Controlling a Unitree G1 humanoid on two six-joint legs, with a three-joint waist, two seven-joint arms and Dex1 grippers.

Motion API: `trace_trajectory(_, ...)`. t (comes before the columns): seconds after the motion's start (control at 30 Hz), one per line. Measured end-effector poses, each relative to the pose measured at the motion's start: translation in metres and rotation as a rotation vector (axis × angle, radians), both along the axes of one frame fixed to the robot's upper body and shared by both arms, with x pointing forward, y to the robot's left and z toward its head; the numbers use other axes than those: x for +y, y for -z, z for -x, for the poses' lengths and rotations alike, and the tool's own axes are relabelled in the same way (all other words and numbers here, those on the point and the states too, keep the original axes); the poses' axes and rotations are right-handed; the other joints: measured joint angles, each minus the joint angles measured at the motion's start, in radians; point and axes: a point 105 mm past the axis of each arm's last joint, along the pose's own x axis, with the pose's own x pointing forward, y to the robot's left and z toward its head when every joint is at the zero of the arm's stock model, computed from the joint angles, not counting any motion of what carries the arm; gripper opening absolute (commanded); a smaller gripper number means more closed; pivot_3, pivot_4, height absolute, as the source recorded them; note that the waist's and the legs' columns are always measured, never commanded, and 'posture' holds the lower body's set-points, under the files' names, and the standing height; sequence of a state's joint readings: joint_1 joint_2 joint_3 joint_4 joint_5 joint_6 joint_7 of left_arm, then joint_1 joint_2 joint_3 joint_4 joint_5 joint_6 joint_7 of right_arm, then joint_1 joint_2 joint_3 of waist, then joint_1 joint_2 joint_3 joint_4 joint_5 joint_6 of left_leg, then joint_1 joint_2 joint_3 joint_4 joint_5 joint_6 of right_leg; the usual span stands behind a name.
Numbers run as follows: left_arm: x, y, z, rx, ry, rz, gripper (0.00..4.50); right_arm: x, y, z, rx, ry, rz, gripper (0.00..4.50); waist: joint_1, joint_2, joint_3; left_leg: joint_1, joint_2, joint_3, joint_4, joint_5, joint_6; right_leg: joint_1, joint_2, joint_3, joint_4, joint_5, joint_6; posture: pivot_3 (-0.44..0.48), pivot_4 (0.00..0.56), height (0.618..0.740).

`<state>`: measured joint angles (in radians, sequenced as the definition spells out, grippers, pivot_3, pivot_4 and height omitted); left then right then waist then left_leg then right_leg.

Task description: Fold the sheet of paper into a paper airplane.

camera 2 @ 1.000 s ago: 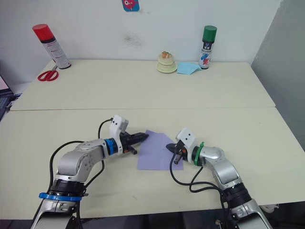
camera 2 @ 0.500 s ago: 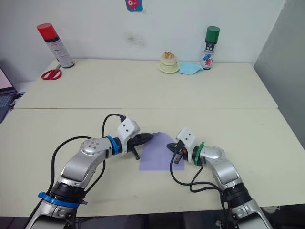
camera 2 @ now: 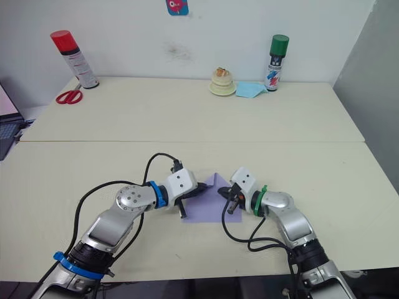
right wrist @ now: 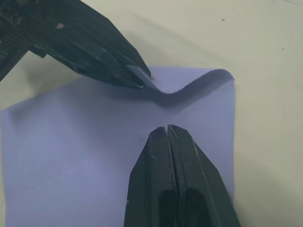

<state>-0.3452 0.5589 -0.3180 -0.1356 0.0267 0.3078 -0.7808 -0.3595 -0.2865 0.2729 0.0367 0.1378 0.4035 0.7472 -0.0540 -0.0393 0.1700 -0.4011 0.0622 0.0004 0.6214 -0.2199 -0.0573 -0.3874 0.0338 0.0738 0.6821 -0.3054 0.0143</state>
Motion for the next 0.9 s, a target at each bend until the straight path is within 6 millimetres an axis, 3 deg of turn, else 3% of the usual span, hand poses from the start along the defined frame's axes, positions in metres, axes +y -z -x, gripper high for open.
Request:
trace_trajectory(0.4,-0.0019,0.0028,0.0000,-0.046,0.035,-0.115,0.01,-0.0001,0.0003,0.0005,0.000,0.006,-0.002,0.00,0.000,0.000,0.000,0.000,0.000,0.000,0.000,0.000,0.000,0.000,0.000,0.000,0.000,0.000,0.000,0.000,0.150,0.737)
trace_trajectory(0.9,0.0062,0.0008,-0.0012,-0.027,-0.014,-0.092,0.01,0.0077,0.0010,0.0048,0.009,0.018,-0.029,0.00,-0.006,0.000,0.000,0.000,0.001,0.000,0.000,0.000,0.000,0.000,0.001,0.000,0.001,0.000,0.000,0.000,0.150,0.737)
